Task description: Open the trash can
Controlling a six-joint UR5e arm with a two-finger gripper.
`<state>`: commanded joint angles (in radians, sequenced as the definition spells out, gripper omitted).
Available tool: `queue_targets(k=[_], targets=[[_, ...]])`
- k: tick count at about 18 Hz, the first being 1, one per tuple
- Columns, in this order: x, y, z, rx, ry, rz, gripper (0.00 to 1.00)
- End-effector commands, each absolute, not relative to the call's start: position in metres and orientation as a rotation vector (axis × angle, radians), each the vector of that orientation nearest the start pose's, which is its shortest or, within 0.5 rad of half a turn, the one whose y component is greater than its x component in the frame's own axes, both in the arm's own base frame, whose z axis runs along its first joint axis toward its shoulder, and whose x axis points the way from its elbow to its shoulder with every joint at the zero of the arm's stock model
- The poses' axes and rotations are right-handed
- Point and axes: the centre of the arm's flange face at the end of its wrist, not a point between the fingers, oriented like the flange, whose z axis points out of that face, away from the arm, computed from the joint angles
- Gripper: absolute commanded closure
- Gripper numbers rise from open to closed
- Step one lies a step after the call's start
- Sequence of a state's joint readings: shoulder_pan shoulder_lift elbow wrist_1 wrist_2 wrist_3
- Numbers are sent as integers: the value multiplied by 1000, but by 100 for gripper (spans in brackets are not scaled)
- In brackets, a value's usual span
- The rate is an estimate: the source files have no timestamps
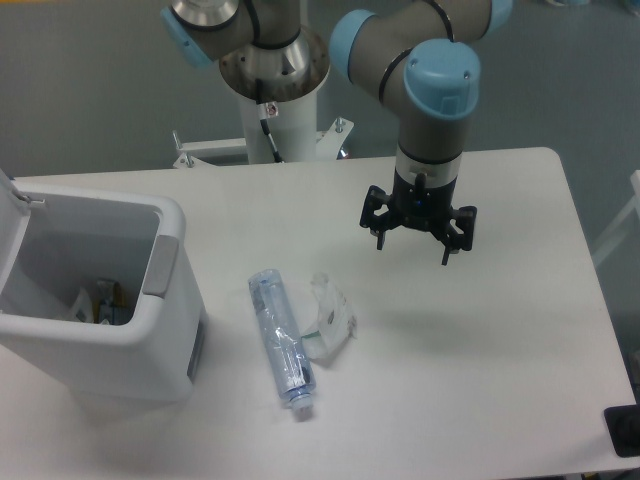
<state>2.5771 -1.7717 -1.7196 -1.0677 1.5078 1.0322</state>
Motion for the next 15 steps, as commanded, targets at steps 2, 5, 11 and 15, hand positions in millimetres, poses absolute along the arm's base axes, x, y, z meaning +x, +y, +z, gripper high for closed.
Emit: queue_targets(k=[2, 5, 11, 15], targets=[[-404, 423, 366, -3008, 110, 169, 0], [-407, 417, 367, -3057, 205, 227, 0], [-410, 417, 359, -3077, 205, 232, 0], [-409, 417, 360, -3076, 204, 234, 0]])
